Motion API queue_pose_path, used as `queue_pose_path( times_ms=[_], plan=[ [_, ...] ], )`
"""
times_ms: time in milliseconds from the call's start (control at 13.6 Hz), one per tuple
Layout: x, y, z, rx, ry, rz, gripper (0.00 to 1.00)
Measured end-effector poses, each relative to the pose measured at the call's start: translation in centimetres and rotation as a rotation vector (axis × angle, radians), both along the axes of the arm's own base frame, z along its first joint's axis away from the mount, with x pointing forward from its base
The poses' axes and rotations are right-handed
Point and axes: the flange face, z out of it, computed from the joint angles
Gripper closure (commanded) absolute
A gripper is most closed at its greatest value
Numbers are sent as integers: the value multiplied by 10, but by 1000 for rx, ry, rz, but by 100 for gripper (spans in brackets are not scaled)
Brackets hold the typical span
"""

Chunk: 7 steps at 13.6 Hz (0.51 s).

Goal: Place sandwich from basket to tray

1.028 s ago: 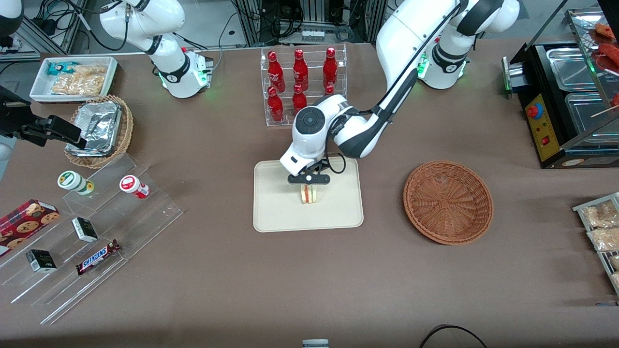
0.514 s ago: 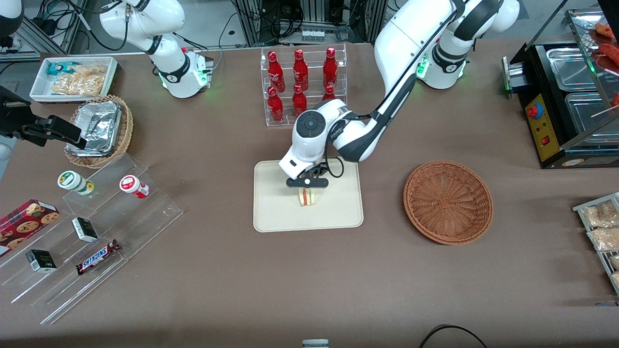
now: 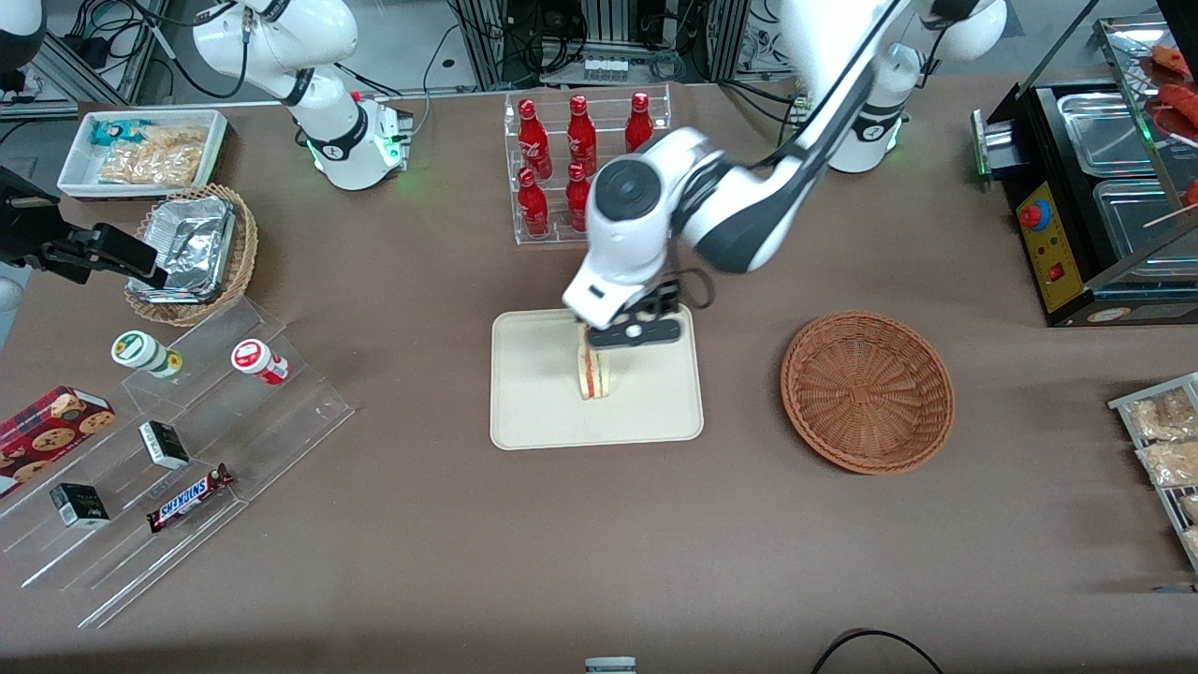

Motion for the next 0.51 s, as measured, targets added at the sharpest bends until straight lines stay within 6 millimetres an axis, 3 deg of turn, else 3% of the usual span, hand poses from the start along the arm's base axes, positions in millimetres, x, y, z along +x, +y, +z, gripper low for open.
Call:
queue_pose_path(
  times_ms=[220, 367, 514],
  plan=[
    [10, 79, 84, 56, 2, 110, 1],
    [20, 134, 117, 75, 4, 166, 1],
    [27, 188, 135, 96, 27, 162, 1]
  ],
)
